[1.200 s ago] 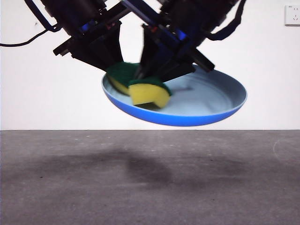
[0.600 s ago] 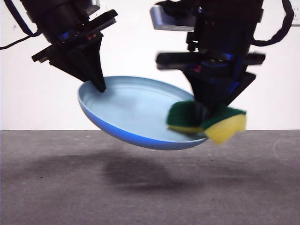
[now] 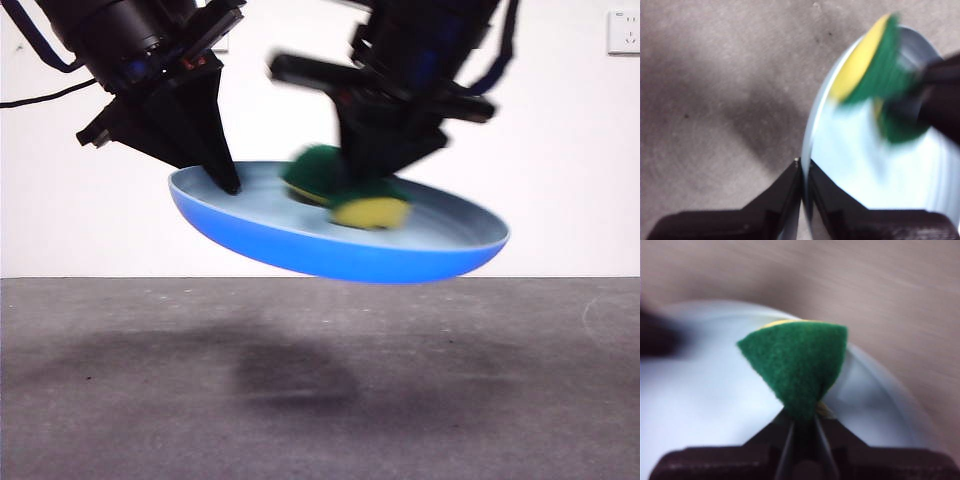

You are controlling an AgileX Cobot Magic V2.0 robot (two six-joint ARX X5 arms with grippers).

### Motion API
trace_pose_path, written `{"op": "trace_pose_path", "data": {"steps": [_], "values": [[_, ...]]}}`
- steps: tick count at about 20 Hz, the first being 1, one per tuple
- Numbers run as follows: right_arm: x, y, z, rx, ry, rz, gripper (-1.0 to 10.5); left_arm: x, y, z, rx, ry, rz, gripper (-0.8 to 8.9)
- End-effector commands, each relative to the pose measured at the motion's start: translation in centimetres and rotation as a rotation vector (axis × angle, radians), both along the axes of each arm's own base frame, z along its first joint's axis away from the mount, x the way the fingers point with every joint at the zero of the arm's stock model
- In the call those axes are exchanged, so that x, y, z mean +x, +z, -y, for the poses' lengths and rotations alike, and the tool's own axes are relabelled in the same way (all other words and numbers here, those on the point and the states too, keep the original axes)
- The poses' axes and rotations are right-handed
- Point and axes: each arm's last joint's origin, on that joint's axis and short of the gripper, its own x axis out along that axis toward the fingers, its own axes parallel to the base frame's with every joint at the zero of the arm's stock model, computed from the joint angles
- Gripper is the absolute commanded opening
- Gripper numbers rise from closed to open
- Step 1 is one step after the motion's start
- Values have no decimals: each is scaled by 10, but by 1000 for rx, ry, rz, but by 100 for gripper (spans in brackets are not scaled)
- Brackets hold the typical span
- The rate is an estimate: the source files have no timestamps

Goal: Pick up the plate,pick up the cloth,clean the plate with the cloth

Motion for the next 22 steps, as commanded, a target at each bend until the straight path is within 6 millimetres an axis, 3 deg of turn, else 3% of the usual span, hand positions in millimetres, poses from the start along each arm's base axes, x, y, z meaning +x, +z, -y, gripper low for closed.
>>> {"op": "trace_pose_path", "data": {"steps": [1,5,11,17,22], "values": [[-3,-2,-9,111,106,-97,-16,2,3,6,-65,-43,19,-8],[-17,-7,-16,97,202,-184,-16,8,8,8,-115,-2,76,-8],[-32,-23,-1,-166,167,-296,-16,10,7,3,-78,52,78,-8],[-23,-24,17,-435,-93,-102,-16,1,-2,-2,20,17,-9,-8],[-10,-19,17,-361,-156,-28,-16,-3,-4,-4,46,-8,-42,-8]]}}
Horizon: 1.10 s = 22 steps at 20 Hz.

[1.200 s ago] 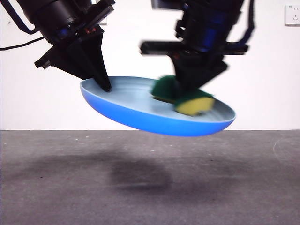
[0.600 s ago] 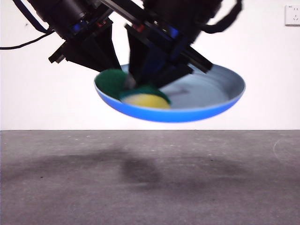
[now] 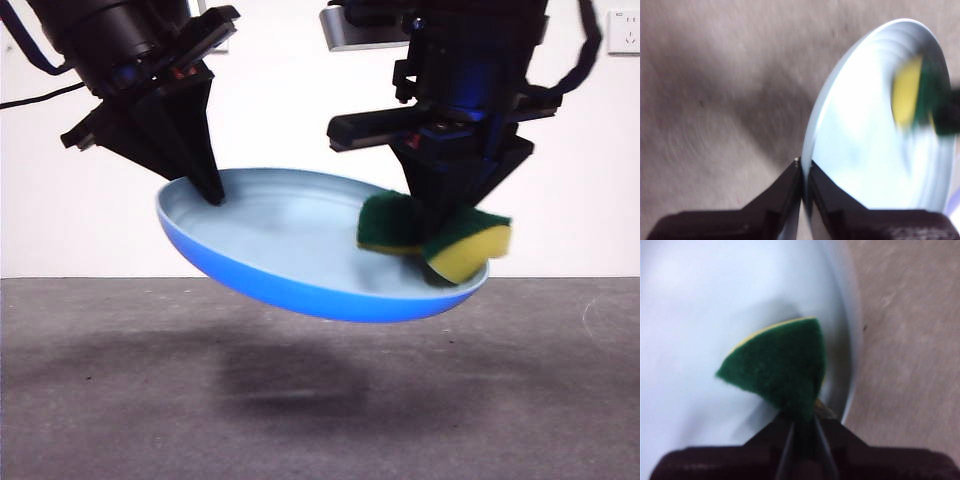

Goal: Pick up the plate,pick up the cloth,clean the plate with the cloth

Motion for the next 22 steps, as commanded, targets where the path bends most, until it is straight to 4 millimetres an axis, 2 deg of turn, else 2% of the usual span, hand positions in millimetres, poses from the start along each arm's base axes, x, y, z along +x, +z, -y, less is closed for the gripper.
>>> {"op": "trace_pose_path", "data": {"steps": [1,6,10,13,16,18,22], "values": [[9,-2,-3,55,-22,50,-16,-2,0,3,-22,-54,-15,-8],[17,7,-15,239,32,102,-16,-2,2,7,-77,-91,-12,-8],[15,13,-28,490,227,-30,-17,1,5,10,-105,-95,36,-8],[6,10,-33,539,309,-147,-16,7,8,9,-112,-66,100,-8],[-2,3,-30,462,318,-236,-16,11,9,5,-72,-13,147,-8],[-6,-4,-23,350,307,-270,-17,14,9,1,-22,34,177,-8],[-5,-8,-9,98,136,-145,-16,21,7,-12,100,122,233,-8]]}}
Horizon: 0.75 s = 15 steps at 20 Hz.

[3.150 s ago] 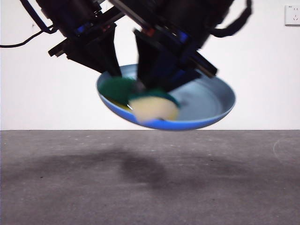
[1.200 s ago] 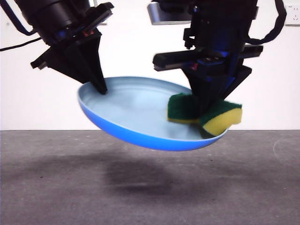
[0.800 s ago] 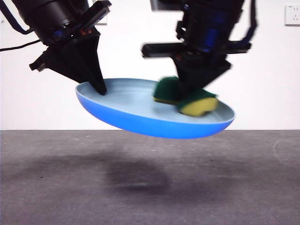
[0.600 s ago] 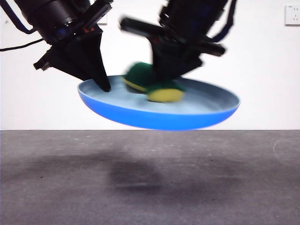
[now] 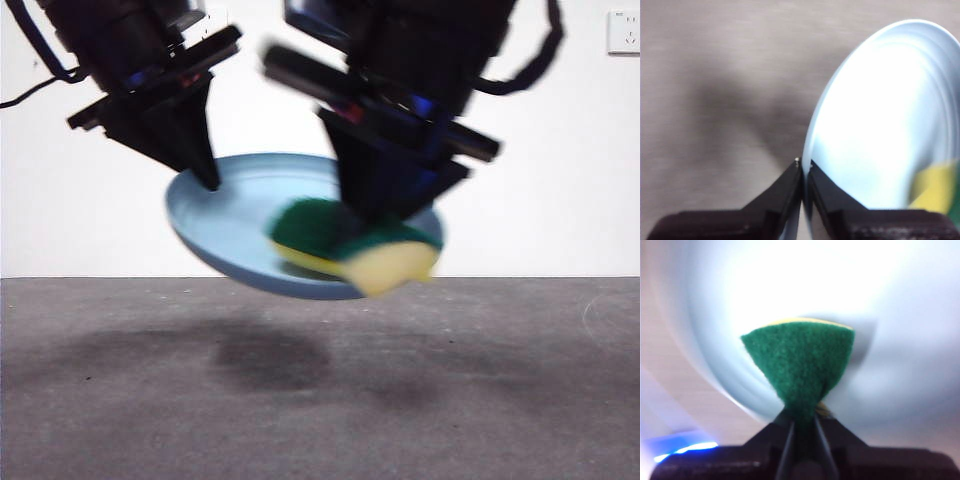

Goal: Pick up the plate,pick up the cloth,clean the plate with the cloth

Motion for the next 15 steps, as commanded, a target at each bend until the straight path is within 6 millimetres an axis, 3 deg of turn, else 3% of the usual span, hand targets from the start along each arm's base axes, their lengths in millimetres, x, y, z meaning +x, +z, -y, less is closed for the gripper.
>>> {"op": "trace_pose_path", "data": {"steps": [1,10,15], "values": [[2,-3,5,-112,-66,94,-16,5,-2,-6,66,24,26,-8],[-3,15,12,-74,-100,159,-16,30,-40,-21,174,92,-94,-8],[-6,22,16,-58,-104,174,-16,49,-77,-27,212,123,-183,-8]]}}
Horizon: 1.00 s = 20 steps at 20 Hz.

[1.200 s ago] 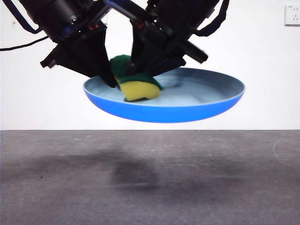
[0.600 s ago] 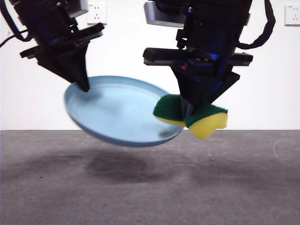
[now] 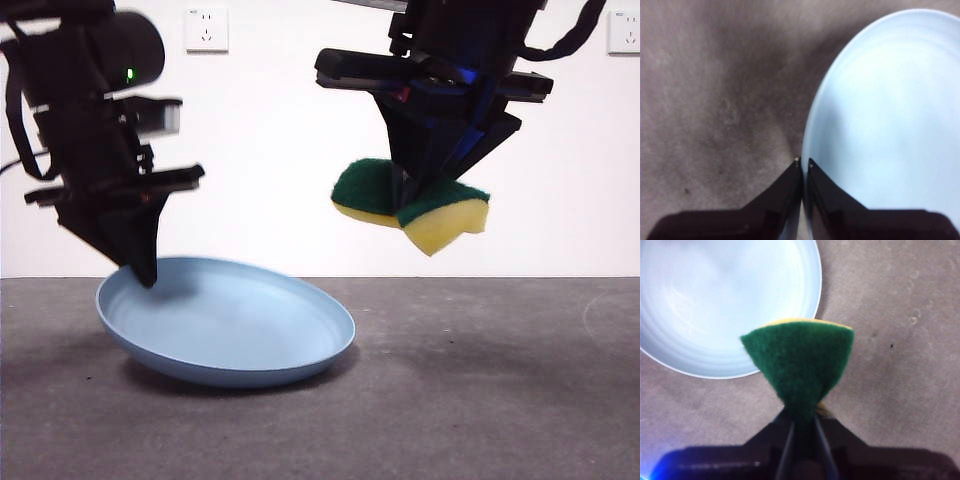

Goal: Pick up the plate,pick up the cloth,clean the plate with the cloth

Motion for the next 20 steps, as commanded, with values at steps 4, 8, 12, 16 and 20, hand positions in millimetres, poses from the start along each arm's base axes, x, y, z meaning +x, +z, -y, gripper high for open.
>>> {"op": "trace_pose_path", "data": {"steps": [4,8,12,16,20], "values": [[-2,1,3,1,-7,6,-16,15,-33,-8,57,35,-76,-3],[3,1,7,2,-29,6,-16,16,-36,-9,60,39,-76,11],[11,1,15,2,-70,5,-16,16,-36,-8,58,41,-78,450],[21,2,25,8,-123,9,-16,14,-33,-8,54,47,-82,448],[35,5,33,62,-173,55,-16,4,-11,-8,25,72,-55,448]]}}
